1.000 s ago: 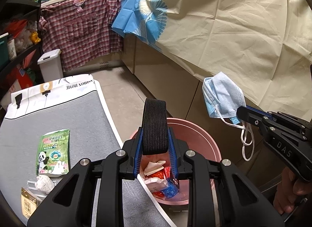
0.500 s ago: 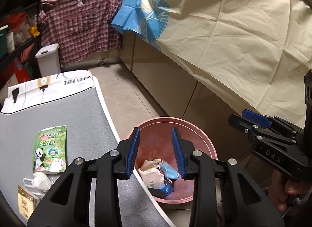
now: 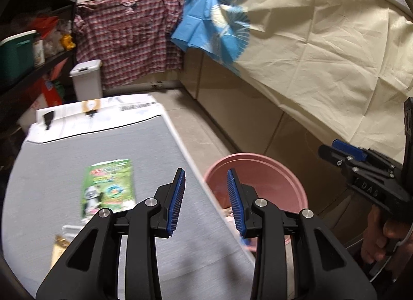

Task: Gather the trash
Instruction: 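Move both tools back to the table toward the tissue pack and plastic wrap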

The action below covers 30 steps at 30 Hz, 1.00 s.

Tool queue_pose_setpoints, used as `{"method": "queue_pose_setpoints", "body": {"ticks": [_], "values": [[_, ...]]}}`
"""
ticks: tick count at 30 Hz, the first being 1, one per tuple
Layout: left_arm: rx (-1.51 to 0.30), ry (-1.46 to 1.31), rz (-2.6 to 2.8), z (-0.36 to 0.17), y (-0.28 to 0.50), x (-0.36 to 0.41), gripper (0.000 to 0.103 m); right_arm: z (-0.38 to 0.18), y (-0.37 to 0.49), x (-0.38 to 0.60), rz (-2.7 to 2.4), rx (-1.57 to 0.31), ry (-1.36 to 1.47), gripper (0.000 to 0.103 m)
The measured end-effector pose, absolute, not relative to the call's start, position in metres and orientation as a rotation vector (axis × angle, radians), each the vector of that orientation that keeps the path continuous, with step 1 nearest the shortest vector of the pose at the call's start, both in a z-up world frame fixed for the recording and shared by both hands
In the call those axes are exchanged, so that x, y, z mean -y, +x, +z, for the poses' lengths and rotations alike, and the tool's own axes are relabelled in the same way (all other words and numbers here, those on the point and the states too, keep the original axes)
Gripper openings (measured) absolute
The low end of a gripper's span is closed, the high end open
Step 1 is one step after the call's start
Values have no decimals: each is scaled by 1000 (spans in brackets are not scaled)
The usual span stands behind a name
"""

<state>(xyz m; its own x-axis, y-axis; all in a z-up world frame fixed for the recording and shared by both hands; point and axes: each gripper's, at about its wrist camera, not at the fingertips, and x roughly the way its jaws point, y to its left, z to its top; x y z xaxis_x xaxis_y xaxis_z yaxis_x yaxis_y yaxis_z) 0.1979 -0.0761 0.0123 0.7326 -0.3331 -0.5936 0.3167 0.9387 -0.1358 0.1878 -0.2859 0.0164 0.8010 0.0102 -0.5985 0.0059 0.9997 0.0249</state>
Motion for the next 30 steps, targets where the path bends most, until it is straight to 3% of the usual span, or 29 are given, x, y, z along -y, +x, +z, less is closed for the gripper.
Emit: {"method": "queue_pose_setpoints", "body": {"ticks": [17,30], "values": [[-726,-114,-63,-14,154,-79,48,40,183,211,228,-627,135,42],[-806,-144,-38,-41,155,-105,54,-4,221,147,396,-754,286,36]]}}
